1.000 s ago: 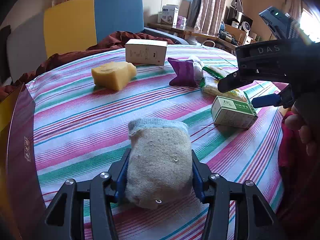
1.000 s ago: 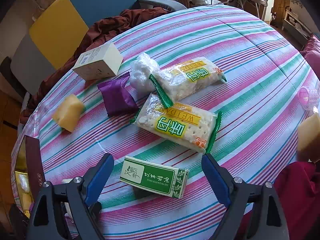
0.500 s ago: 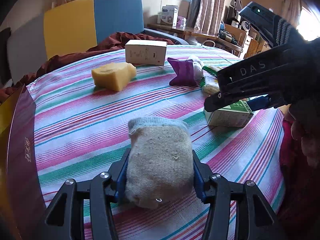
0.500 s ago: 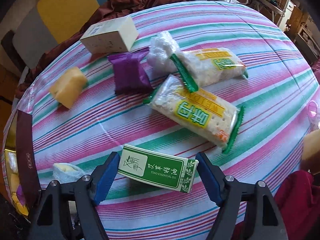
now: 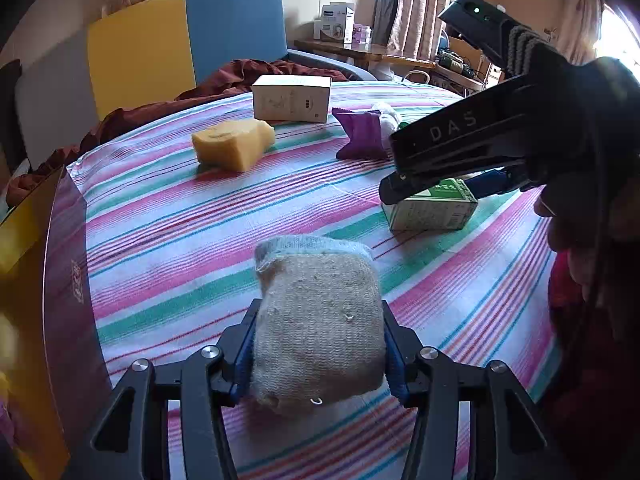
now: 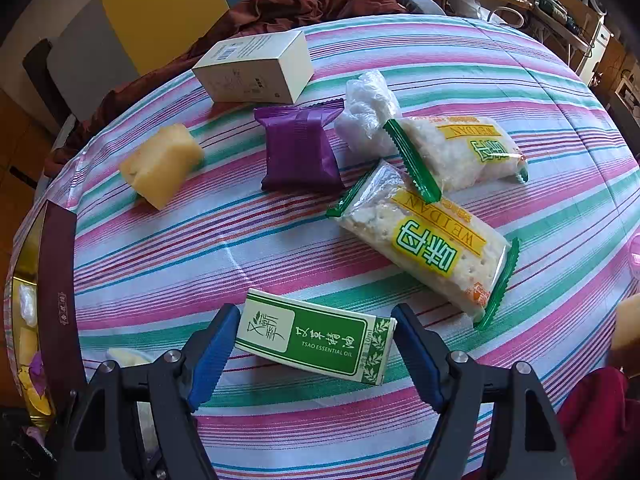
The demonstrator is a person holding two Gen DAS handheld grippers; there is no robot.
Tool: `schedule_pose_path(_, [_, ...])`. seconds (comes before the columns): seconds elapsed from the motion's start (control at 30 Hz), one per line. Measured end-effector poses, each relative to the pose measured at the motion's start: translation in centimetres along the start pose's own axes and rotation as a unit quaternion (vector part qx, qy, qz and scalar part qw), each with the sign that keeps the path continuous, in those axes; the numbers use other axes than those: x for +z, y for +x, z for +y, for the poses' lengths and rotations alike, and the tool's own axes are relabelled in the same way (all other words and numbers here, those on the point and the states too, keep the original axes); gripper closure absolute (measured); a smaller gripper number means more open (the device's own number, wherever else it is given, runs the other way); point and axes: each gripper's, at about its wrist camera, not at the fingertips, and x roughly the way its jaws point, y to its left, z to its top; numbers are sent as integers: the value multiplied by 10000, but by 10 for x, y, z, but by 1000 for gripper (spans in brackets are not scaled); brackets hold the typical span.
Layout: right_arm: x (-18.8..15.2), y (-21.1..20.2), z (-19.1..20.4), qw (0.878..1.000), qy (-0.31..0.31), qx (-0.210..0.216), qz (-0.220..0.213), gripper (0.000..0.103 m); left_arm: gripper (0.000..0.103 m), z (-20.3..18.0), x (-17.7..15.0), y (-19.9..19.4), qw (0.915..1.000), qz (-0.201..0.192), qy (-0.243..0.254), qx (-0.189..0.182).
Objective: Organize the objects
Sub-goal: 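Carry the pouch into the gold tray and open the left gripper while the right grasps the green box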
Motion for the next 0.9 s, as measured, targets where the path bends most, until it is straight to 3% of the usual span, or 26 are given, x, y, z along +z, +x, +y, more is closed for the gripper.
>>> schedule_pose_path(0.3, [7, -2, 2, 10000, -26, -42, 0, 24, 50, 0, -14, -46, 9995, -219, 138, -186])
schedule_pose_path(0.43, [9, 1, 5, 10000, -55, -76, -6, 24, 49, 19, -8, -85, 9982, -514, -103, -297])
schedule_pose_path(0.6, [9, 1, 6, 9999, -76, -103, -13, 24, 49, 90, 2, -133, 9923, -854, -902, -22])
schedule_pose_path(0.73, [9, 1, 8, 9999, -98, -135, -21, 24, 49, 170, -4, -149, 9797, -748, -1834, 305])
schedule_pose_path(0.9, [10, 3, 9, 9998, -116, -154, -21, 24, 49, 248, -30, -146, 9632, -384, -2524, 837])
